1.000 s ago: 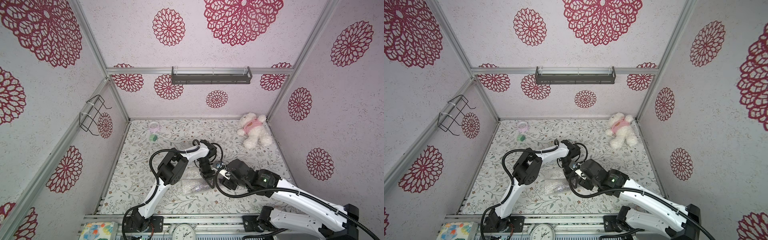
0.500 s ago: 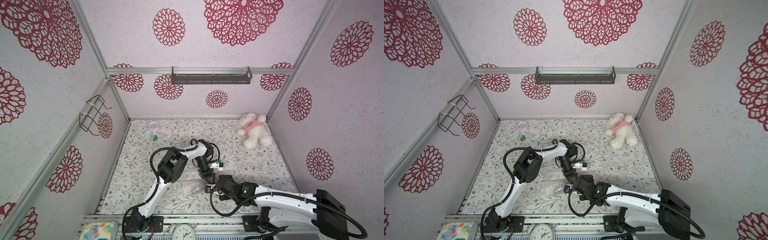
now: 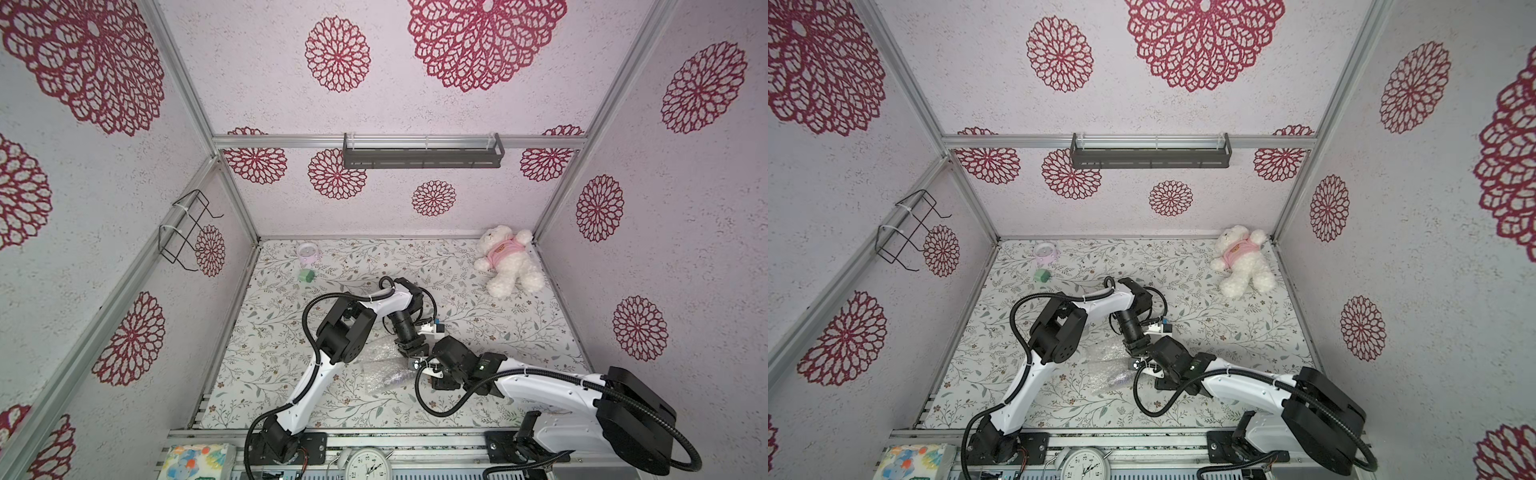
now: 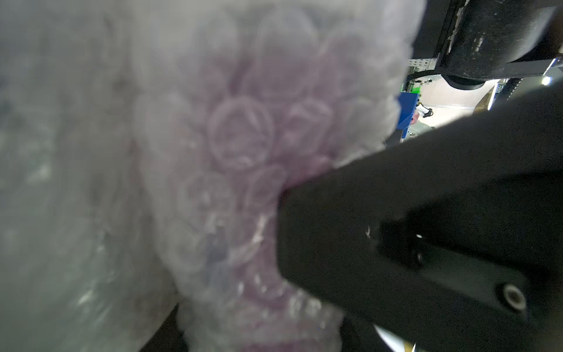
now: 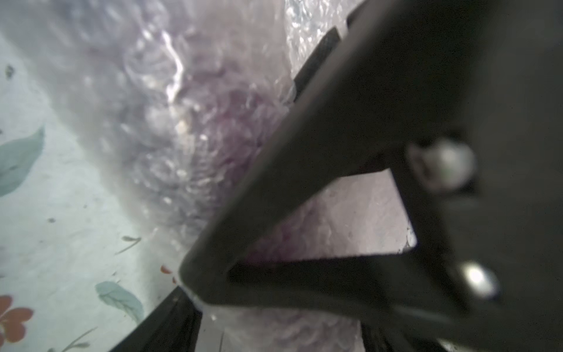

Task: Wrap wine bottles in bubble wrap
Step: Wrap the wine bottle in bubble wrap.

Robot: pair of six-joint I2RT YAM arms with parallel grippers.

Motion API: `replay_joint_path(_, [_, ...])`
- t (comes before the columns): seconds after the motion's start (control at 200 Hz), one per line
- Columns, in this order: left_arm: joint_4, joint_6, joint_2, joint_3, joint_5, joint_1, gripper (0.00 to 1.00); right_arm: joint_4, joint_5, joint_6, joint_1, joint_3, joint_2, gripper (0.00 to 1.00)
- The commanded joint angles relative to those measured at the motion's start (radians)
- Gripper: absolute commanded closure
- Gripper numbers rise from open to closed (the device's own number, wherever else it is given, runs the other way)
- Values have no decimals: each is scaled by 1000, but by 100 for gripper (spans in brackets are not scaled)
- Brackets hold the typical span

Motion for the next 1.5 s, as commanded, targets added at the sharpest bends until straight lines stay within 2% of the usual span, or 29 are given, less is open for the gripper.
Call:
replay_joint_path(0.0, [-36,7,25,7,-20,25,54,-75,-95,-14,-19,20,47,31])
replay_joint_path(0.175, [-27,10,8,-6,-16,43,50,-146,-136,-23,-24,54,93,43])
replay_joint_path(0.32, [6,-9,-22,-29,-37,53,35,-254,-175,-7,-24,107,130,50])
replay_joint_path(0.325, [6,-10,-23,-29,-38,53,33,-258,-176,-6,-25,108,131,50])
replay_joint_path(0.33, [7,-11,-24,-30,-39,53,19,-261,-177,-6,-24,109,132,50])
replay_joint_path(0.34, [10,-12,-27,-32,-40,53,4,-268,-179,-5,-24,112,134,50])
replay_joint_path(0.345, [12,-12,-28,-31,-39,54,1,-272,-181,-4,-25,113,136,50])
replay_joint_path(0.37, [14,-13,-34,-35,-42,56,3,-286,-185,0,-25,119,140,51])
replay_joint_path(0.56, [41,-31,-94,-58,-62,85,3,-373,-216,27,-24,160,163,56])
replay_joint_path(0.761, [139,-90,-245,-126,-95,162,3,-419,-265,43,-32,185,184,60])
replay_joint_path(0.861, [220,-149,-342,-177,-155,214,3,-441,-307,57,-48,206,194,61])
replay_joint_path(0.991, [364,-266,-470,-262,-346,274,3,-460,-371,72,-78,227,201,62])
replay_joint_path(1.056, [442,-322,-552,-313,-504,296,3,-466,-416,81,-99,243,207,62])
replay_joint_path(1.151, [624,-400,-688,-445,-838,307,3,-492,-466,94,-127,275,225,59])
replay_joint_path(1.251, [856,-418,-880,-651,-1017,311,3,-533,-495,104,-152,326,276,58])
replay_joint_path(1.321, [972,-448,-996,-766,-1084,316,3,-554,-526,107,-170,356,313,58])
replay_joint_path(1.406, [1048,-421,-1096,-881,-1088,322,3,-575,-573,112,-194,389,353,59])
replay_joint_path(1.496, [1041,-398,-1154,-932,-939,331,3,-600,-613,123,-223,426,393,59])
